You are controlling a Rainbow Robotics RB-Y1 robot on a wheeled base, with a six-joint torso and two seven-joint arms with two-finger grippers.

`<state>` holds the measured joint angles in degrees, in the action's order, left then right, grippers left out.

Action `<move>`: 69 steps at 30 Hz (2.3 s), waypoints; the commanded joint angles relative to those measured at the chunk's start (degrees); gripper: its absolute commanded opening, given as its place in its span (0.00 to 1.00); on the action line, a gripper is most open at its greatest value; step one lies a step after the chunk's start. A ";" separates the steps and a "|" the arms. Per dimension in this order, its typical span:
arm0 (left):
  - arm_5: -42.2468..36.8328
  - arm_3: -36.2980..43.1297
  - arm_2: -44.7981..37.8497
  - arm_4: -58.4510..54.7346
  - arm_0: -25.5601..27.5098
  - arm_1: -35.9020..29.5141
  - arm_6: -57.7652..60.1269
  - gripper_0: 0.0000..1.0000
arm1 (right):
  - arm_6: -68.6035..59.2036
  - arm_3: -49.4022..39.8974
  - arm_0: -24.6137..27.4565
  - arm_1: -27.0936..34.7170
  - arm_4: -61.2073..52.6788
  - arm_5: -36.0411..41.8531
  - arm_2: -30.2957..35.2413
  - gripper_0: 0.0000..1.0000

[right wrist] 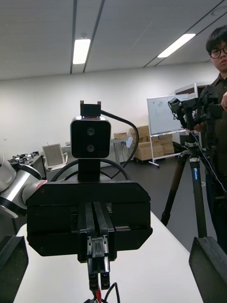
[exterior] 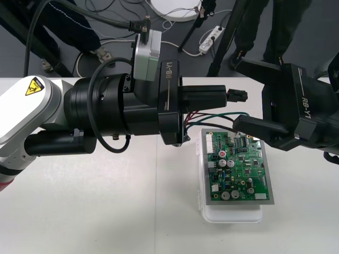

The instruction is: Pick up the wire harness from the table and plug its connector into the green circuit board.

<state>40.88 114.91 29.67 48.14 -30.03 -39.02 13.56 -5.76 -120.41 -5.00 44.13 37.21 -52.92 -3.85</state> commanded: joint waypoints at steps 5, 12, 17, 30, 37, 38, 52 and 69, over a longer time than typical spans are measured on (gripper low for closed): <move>-2.56 1.81 0.65 -0.67 -2.66 0.35 -0.03 0.00 | 2.16 -0.61 0.69 0.52 -1.26 0.45 -0.19 1.00; -2.56 1.81 0.56 -0.76 -2.31 0.43 0.15 0.00 | 2.07 -0.61 1.92 2.10 -1.43 0.36 0.43 1.00; -2.48 1.81 0.47 -0.76 -2.14 0.26 0.15 0.00 | 1.72 -0.61 2.36 4.47 -1.35 0.10 1.04 1.00; -1.68 1.81 -0.14 -0.76 1.91 -1.85 -1.79 0.00 | -6.98 -0.61 3.50 7.37 4.37 -5.62 6.93 1.00; 1.92 1.72 -2.78 -0.76 5.25 -2.55 -2.67 0.00 | -13.75 -1.23 3.68 7.72 10.96 -8.69 8.34 1.00; 2.62 1.72 -3.30 -0.76 5.69 -2.73 -2.67 0.00 | -13.92 -1.58 3.85 7.81 12.36 -8.69 8.34 1.00; 11.15 1.72 -9.37 -2.52 12.54 -7.12 -3.46 0.00 | -22.98 -2.98 5.87 10.01 31.17 -18.27 13.35 1.00; 17.91 0.49 -15.08 -3.14 20.80 -9.41 -7.15 0.00 | -35.11 -8.96 6.93 10.54 49.89 -37.08 23.54 1.00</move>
<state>54.31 114.88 17.07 46.19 -11.55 -46.54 12.33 -39.41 -126.15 0.37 52.67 83.39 -89.57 17.81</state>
